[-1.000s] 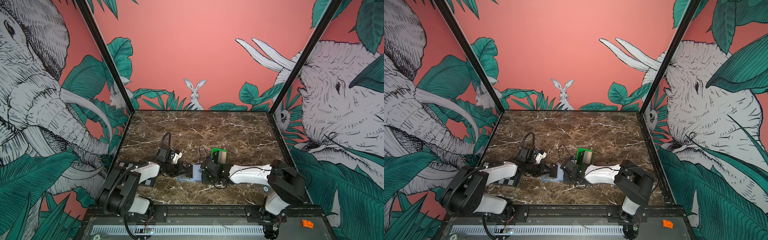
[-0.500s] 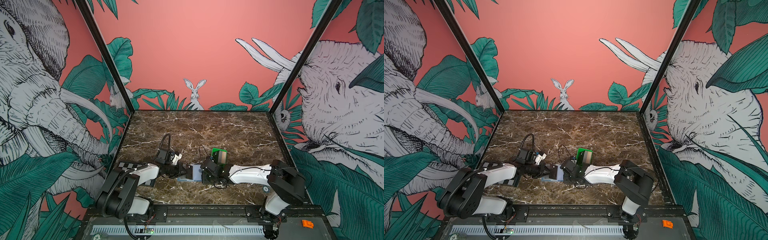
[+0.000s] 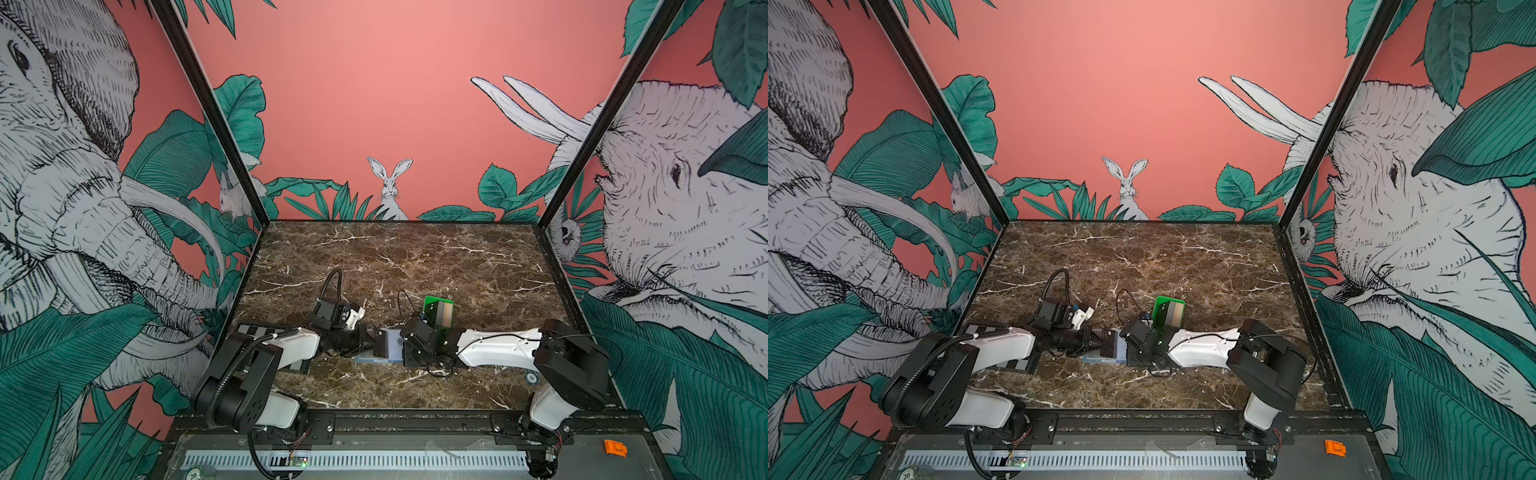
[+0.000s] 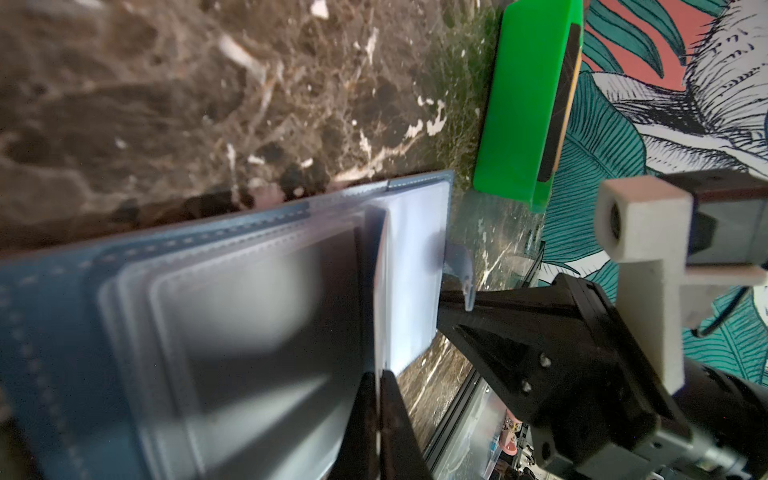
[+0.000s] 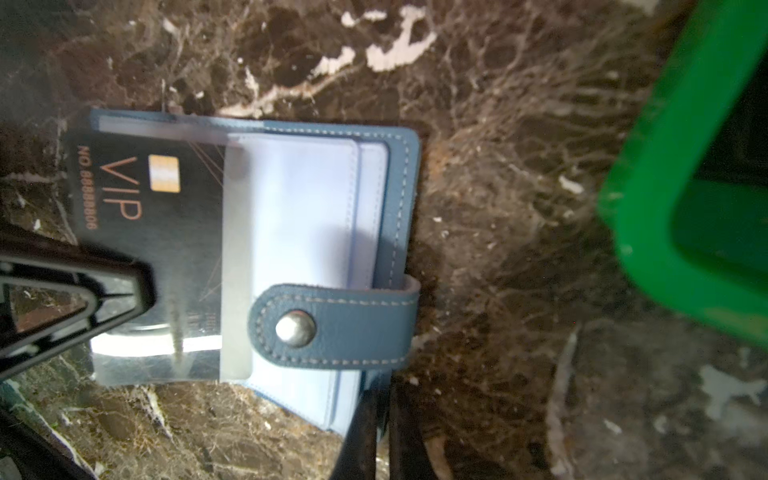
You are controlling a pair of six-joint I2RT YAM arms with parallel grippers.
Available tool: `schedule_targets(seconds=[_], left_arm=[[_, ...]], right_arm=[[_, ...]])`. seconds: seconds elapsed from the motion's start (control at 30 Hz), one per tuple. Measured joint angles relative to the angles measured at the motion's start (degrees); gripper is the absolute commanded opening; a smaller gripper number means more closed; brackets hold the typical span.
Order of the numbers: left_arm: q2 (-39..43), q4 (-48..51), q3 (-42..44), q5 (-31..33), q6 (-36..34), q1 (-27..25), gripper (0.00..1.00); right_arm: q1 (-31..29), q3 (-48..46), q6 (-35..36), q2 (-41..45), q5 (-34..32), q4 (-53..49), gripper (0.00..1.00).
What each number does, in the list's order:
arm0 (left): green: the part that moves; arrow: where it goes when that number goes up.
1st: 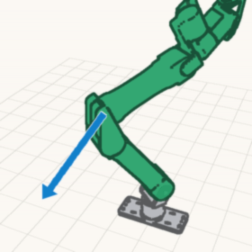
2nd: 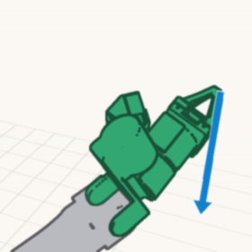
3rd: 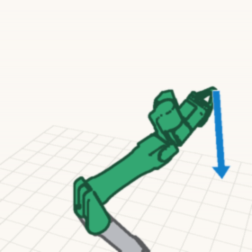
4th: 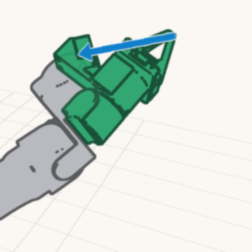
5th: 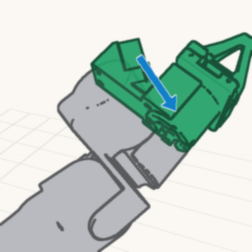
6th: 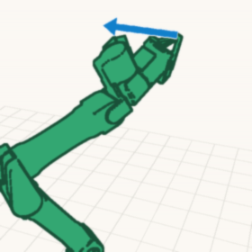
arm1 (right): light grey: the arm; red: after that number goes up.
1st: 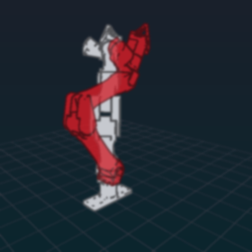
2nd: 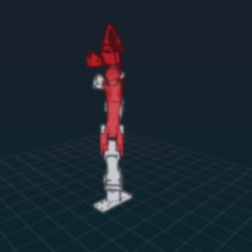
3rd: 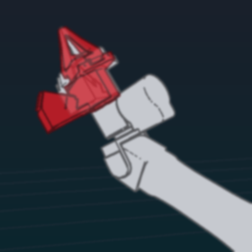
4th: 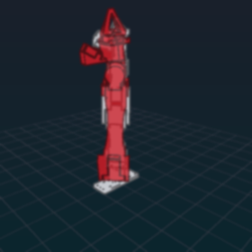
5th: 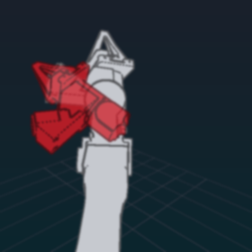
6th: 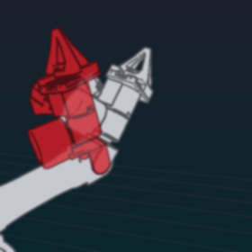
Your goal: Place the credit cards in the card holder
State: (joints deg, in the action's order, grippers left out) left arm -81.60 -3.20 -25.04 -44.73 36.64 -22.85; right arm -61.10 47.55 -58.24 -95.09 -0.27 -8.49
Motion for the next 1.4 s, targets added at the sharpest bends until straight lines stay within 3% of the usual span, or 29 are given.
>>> schedule_targets(seconds=[0.3,0.6,0.93,1.4], left_arm=[[-2.1,0.3,-0.4,0.7,-0.5,-0.6,0.14],[-1.3,8.6,-4.4,5.5,-3.6,-1.1,0.25],[-0.4,14.0,-7.0,10.3,-5.4,-1.2,0.22],[-3.0,11.5,-8.2,10.9,-4.3,-5.3,0.19]], right_arm=[[0.0,0.0,0.0,0.0,0.0,0.0,0.1],[0.0,0.9,0.0,-0.5,-0.4,-1.2,0.1],[0.0,1.2,0.0,-0.7,-0.5,-1.6,0.09],[0.0,1.5,0.0,-0.9,-0.6,-1.8,0.08]])
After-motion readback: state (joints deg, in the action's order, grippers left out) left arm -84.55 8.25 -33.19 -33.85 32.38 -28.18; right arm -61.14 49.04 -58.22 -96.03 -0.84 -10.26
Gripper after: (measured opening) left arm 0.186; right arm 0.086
